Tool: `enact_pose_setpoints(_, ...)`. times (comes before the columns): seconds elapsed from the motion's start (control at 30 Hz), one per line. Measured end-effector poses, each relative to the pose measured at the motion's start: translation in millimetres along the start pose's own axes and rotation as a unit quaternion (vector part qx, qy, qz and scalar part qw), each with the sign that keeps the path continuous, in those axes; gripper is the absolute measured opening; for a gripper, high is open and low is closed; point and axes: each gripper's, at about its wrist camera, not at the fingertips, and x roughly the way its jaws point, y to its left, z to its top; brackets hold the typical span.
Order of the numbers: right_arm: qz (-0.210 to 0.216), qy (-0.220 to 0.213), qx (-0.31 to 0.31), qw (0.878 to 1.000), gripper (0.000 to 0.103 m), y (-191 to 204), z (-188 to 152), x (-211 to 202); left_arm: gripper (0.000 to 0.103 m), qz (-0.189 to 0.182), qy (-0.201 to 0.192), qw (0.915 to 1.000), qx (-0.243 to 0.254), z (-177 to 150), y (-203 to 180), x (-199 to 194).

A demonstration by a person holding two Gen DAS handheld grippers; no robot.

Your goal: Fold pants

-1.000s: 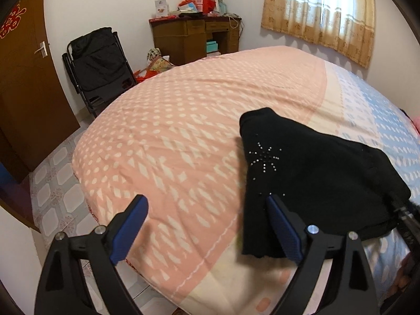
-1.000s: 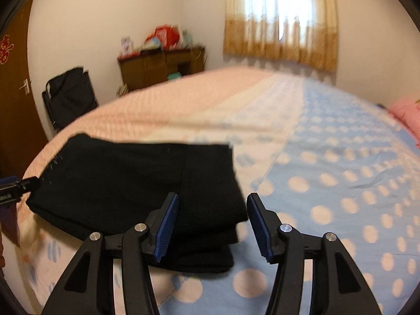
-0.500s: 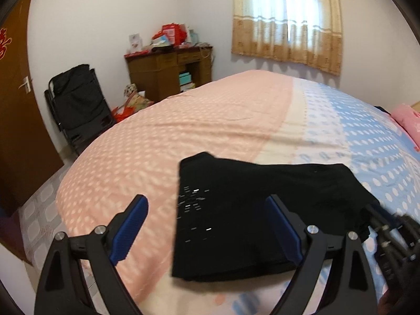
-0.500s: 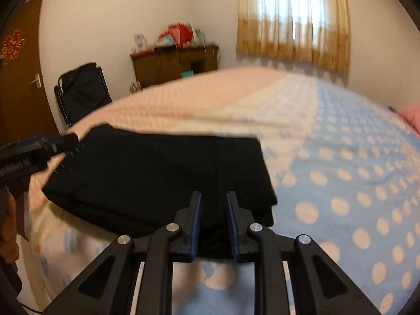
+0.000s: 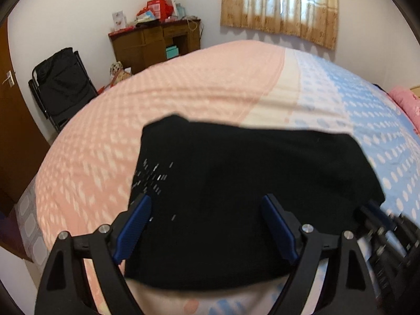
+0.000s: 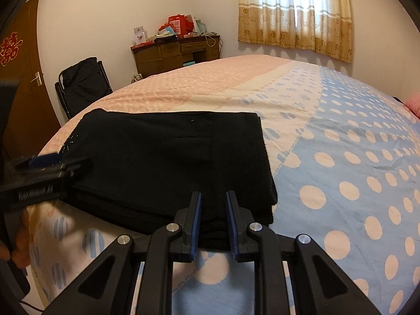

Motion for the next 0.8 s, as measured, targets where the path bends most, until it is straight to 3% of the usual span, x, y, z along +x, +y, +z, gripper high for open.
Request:
enact_pose_setpoints(0.13,-0.008,-0.002,-0.008,1.0,0.02,3.4,-0.6,-0.3,0.089,-0.007,-0.015,0.9998,-0.011,-19.9,17.3,-6.0)
enact_pose_setpoints(0.23,-0.008,-0.005,-0.013,1.0,0.02,5.3,0.9,-7.0,0.101,-0.021,0.002,0.9982,-0.056,-26.0,35.4,-5.4)
enact_pose_setpoints(0.3,0.002,-0.022,-0.001,1.0,0.02,3.5,0.6,-19.7,0.102,-0.036,0.007,0.9963,-0.077,-28.2,44.3,-7.9)
enact_pose_setpoints(0.4,0.003,-0.056,0.006,0.998,0.02,4.8,-0.3,-42.2,0.102,-0.035,0.006,0.9969,-0.069,-25.9,48.2,-22.2)
enact_pose_setpoints(0.6,-0.013,-0.006,-0.01,1.0,0.021,13.3,-4.2,-20.0,0.101,-0.005,-0.009,0.9971,-0.076,-25.8,62.3,-39.1)
enact_pose_setpoints(0.8,0.019,0.02,0.028,0.999,0.022,1.2,-11.4,-17.1,0.101,0.036,0.025,0.9974,-0.058,-30.9,49.9,-18.6)
